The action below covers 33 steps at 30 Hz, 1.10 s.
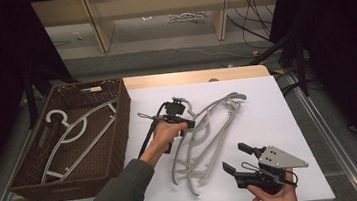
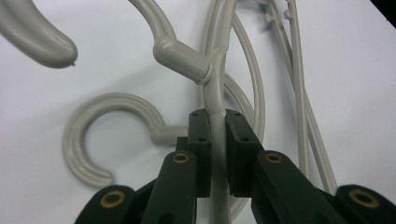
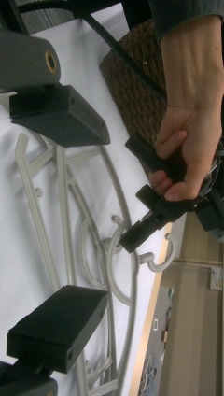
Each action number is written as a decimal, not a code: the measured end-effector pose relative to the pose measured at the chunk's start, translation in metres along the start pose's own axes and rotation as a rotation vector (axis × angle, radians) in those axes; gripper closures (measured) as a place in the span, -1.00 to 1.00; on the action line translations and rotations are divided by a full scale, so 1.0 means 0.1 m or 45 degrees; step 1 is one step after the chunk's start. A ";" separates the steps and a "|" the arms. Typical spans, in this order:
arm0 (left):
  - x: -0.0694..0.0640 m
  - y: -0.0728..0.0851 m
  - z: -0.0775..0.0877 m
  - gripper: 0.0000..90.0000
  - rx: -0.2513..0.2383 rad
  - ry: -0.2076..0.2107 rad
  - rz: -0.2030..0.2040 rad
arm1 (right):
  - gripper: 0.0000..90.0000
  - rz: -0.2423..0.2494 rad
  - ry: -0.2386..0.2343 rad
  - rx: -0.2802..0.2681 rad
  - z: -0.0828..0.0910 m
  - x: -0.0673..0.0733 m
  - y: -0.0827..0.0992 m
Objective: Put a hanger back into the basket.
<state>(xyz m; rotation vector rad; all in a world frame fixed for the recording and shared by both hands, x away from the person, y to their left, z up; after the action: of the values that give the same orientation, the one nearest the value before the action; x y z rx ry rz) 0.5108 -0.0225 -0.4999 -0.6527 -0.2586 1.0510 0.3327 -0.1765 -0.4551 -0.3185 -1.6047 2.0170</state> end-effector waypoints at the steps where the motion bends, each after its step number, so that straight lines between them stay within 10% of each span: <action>1: 0.00 -0.02 0.00 0.83 -0.026 -0.009 0.030 | -0.51 -0.001 0.000 0.002 0.00 0.00 0.00; 20: 0.25 -0.44 0.69 0.83 -0.277 0.026 0.159 | -0.51 -0.013 -0.012 -0.034 -0.02 0.00 -0.01; 33: 0.39 -0.53 1.16 0.83 -0.322 0.062 0.169 | -0.52 -0.013 0.000 -0.006 0.00 -0.01 0.01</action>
<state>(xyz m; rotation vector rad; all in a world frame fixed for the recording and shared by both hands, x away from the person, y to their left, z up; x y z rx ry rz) 0.5108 0.0374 -0.3802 -0.9320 -0.3124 1.1377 0.3335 -0.1767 -0.4560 -0.3116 -1.6083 2.0060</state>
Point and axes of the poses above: each handheld gripper's, and its own axes: z roughly backward along the jaws, y roughly out of its underside, x roughly to its left, the point moved 8 cm from there along -z, roughly forward along the jaws, and after that the axes turned 14 degrees about -y, right-handed, at the moved point
